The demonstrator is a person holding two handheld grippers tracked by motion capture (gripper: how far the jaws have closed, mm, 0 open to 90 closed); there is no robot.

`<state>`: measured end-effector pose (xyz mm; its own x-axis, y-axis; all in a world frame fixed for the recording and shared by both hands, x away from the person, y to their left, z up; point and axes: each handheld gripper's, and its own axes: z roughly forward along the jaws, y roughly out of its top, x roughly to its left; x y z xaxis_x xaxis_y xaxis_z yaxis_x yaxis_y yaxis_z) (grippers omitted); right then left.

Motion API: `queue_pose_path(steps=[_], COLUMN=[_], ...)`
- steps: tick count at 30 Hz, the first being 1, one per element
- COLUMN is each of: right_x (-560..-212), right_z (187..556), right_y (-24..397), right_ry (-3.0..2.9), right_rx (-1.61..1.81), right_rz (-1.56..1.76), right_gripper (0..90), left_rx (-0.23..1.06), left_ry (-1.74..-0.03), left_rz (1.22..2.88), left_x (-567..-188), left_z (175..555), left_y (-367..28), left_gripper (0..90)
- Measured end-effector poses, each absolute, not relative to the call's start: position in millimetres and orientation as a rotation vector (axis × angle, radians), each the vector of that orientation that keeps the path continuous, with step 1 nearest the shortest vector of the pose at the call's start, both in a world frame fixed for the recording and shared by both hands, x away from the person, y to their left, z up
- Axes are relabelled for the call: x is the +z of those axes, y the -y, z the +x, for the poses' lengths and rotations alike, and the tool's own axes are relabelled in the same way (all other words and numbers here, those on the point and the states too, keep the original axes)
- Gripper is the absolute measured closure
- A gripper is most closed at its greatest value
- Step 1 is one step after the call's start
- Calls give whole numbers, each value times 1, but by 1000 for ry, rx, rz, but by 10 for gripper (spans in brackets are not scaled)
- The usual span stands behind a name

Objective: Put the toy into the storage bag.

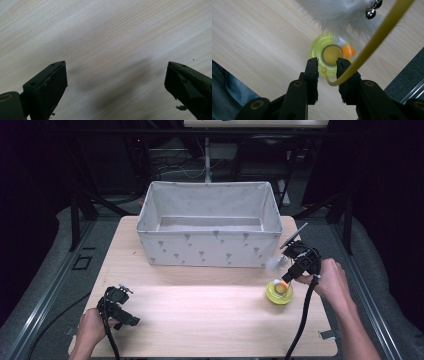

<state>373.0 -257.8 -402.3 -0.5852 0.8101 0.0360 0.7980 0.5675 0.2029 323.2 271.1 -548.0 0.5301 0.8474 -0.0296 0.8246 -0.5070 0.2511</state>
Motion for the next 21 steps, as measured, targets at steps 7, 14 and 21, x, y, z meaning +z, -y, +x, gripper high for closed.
queue_pose_path(steps=[7, 14, 21], right_x=[-402, -400, -397], right_z=[374, 374, 375], right_y=[255, 253, 253], right_ry=[-2735, -2736, -2749], right_rx=[250, 238, 238], right_rz=[1394, 1369, 1352], right_gripper=[841, 878, 882], left_rx=[139, 137, 131], left_ry=[-1410, -1416, -1413], left_rz=[2536, 2527, 2528], left_x=[-548, -548, -548], left_z=[323, 324, 324], left_y=[-271, -271, -272], left_gripper=[47, 48, 47])
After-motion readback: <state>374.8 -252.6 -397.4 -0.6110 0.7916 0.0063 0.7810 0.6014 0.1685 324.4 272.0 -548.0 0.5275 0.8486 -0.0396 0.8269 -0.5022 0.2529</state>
